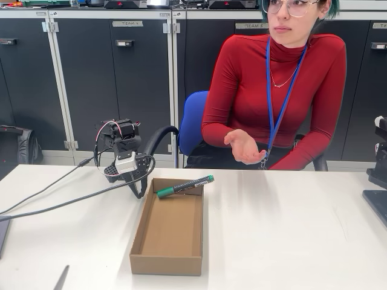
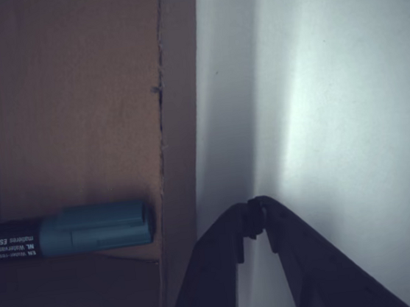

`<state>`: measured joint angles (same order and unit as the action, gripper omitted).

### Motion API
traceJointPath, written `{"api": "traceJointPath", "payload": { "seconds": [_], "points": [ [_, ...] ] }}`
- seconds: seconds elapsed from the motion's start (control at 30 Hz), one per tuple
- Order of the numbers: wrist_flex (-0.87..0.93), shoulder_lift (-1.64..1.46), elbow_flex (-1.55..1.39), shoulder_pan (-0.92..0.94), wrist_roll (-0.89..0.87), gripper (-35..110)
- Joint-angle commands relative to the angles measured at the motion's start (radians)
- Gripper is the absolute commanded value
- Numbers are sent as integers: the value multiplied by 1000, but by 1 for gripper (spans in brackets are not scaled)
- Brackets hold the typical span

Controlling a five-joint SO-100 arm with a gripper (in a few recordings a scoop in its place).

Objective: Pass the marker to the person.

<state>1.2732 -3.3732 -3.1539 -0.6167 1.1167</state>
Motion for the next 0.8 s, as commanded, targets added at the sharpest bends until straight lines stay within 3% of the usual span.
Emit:
{"api": "traceJointPath", "payload": {
  "seconds": [0.0,0.43,0.77],
  "points": [
    [0,-17,-18,-2,-2,-5],
    [-9,-18,-17,-2,-18,-5],
    [-268,-3,265,21,-164,-5]
  ]
}}
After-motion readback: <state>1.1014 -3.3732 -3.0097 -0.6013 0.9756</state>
